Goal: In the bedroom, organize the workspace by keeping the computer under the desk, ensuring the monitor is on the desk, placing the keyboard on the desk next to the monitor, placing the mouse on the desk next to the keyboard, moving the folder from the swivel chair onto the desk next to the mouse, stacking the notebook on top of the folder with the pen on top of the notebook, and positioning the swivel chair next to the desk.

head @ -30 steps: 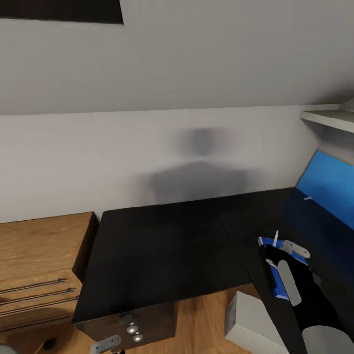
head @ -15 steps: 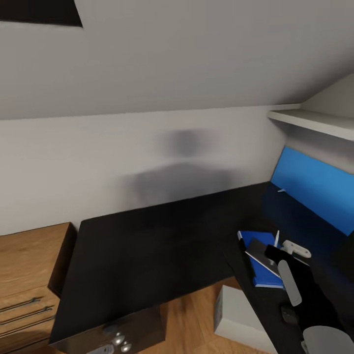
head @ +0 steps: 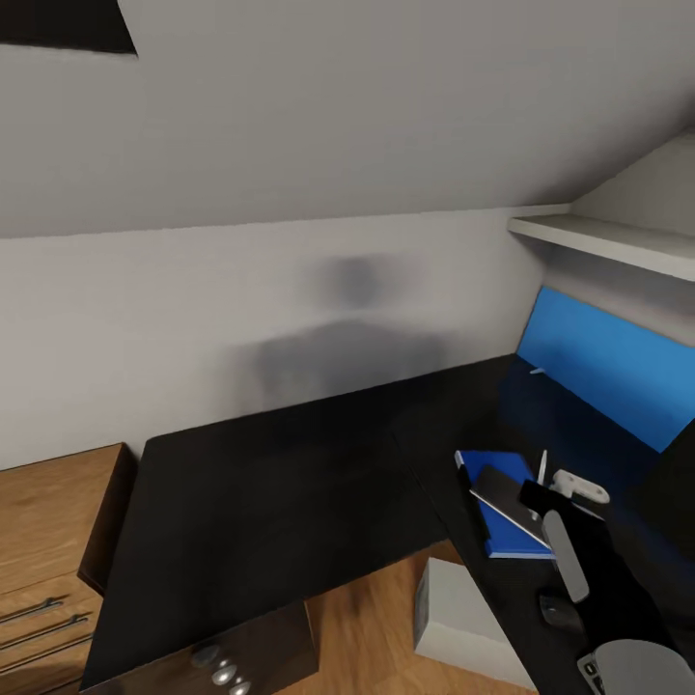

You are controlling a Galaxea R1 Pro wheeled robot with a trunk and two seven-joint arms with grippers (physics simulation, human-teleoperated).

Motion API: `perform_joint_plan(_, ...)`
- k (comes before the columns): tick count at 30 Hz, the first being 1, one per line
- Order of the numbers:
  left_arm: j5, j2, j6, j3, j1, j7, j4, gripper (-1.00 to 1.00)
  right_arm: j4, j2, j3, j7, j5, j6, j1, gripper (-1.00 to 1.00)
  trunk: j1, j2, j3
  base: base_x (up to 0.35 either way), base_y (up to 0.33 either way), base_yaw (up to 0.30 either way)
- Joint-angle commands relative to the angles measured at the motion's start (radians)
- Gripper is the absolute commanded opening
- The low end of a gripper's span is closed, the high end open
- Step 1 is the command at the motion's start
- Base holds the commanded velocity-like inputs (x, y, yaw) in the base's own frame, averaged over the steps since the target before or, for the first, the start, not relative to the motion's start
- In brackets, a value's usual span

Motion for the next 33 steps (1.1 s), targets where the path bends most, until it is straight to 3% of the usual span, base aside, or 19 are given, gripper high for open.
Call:
perform_joint_plan(1, 0.011, 0.001, -0.008, -0.008, 0.000, 0.009, -0.001, 1.00, -0.002, 0.000, 0.011, -0.007, -0.009, 0.003, -0.001, -1.00, 0.001, -0.002, -0.002, 0.000, 0.000, 0.000)
perform_joint_plan(6, 0.011, 0.001, -0.013, -0.009, -0.001, 0.011, 0.003, 1.00, -0.001, -0.002, 0.057, -0.004, -0.007, 0.001, -0.001, -1.00, 0.001, -0.002, -0.002, 0.000, 0.000, 0.000)
perform_joint_plan(7, 0.010, 0.000, -0.018, -0.009, 0.000, 0.011, 0.005, 1.00, 0.000, -0.003, 0.097, -0.003, 0.016, -0.002, -0.001, -1.00, 0.001, -0.002, -0.002, 0.000, 0.000, 0.000)
perform_joint_plan(10, 0.010, 0.000, -0.024, -0.009, 0.000, 0.011, 0.006, 1.00, 0.025, -0.003, 0.111, -0.003, 0.041, -0.016, -0.002, -1.00, 0.001, -0.002, -0.002, 0.000, 0.000, 0.000)
perform_joint_plan(13, 0.010, -0.002, -0.027, -0.009, 0.000, 0.011, 0.007, 1.00, 0.127, -0.011, 0.115, -0.002, 0.057, -0.027, -0.017, -1.00, 0.001, -0.002, -0.002, 0.000, 0.000, 0.000)
perform_joint_plan(17, 0.011, -0.003, -0.028, -0.009, 0.000, 0.011, 0.007, 1.00, 0.370, -0.053, 0.118, 0.008, 0.067, -0.057, -0.218, -1.00, 0.001, -0.002, -0.002, 0.000, 0.000, 0.000)
perform_joint_plan(18, 0.011, -0.003, -0.028, -0.009, 0.000, 0.012, 0.007, 1.00, 0.465, -0.068, 0.119, 0.013, 0.085, -0.062, -0.312, -1.00, 0.001, -0.002, -0.002, 0.000, 0.000, 0.000)
perform_joint_plan(22, 0.011, -0.001, -0.027, -0.009, -0.001, 0.010, 0.007, 1.00, 0.655, -0.081, 0.120, 0.017, 0.160, -0.066, -0.481, -1.00, 0.001, -0.002, -0.002, 0.000, 0.000, 0.000)
perform_joint_plan(27, 0.012, -0.002, -0.027, -0.009, 0.000, 0.010, 0.007, 1.00, 0.755, -0.083, 0.119, 0.018, 0.189, -0.067, -0.555, -1.00, 0.001, -0.002, -0.002, 0.000, 0.000, 0.000)
perform_joint_plan(33, 0.012, -0.001, -0.027, -0.008, -0.001, 0.010, 0.006, 1.00, 0.873, -0.083, 0.114, 0.044, 0.188, -0.067, -0.570, -1.00, 0.001, -0.002, -0.002, 0.000, 0.000, 0.000)
